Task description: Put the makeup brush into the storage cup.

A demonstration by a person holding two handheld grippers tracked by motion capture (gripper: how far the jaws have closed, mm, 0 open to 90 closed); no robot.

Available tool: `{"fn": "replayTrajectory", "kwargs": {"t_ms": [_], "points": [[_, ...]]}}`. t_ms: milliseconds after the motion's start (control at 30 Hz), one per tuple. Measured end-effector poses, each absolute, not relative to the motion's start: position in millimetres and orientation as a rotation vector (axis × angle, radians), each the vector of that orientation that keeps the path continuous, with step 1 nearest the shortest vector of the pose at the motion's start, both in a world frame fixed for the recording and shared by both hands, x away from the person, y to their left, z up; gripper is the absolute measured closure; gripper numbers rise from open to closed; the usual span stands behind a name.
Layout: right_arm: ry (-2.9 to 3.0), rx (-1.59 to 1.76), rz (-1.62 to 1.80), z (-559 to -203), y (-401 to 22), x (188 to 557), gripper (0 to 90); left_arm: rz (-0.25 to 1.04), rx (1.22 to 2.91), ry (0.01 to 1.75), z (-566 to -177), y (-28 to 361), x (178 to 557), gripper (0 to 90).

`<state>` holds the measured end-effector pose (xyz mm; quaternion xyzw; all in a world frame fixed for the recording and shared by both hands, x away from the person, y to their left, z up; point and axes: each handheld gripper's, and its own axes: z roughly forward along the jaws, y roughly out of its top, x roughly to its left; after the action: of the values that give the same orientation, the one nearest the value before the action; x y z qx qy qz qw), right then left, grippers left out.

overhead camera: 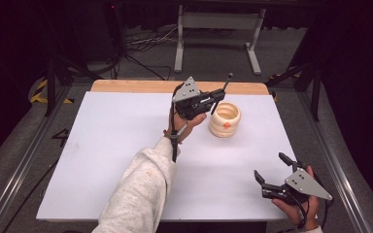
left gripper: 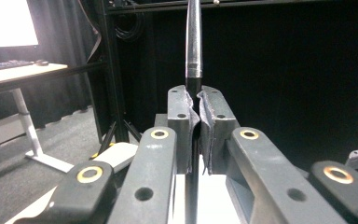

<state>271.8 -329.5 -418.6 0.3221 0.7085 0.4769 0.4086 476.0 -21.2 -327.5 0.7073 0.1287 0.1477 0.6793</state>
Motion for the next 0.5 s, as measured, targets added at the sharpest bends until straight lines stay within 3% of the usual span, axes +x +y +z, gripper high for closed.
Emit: {"fn": "replayTrajectory", "kwargs": {"t_ms": [500], "points": [[1.789, 0.810, 1.208, -419, -330, 271, 5.7, 0.324, 1.575, 0.287, -330, -41, 489, 84.0]]}}
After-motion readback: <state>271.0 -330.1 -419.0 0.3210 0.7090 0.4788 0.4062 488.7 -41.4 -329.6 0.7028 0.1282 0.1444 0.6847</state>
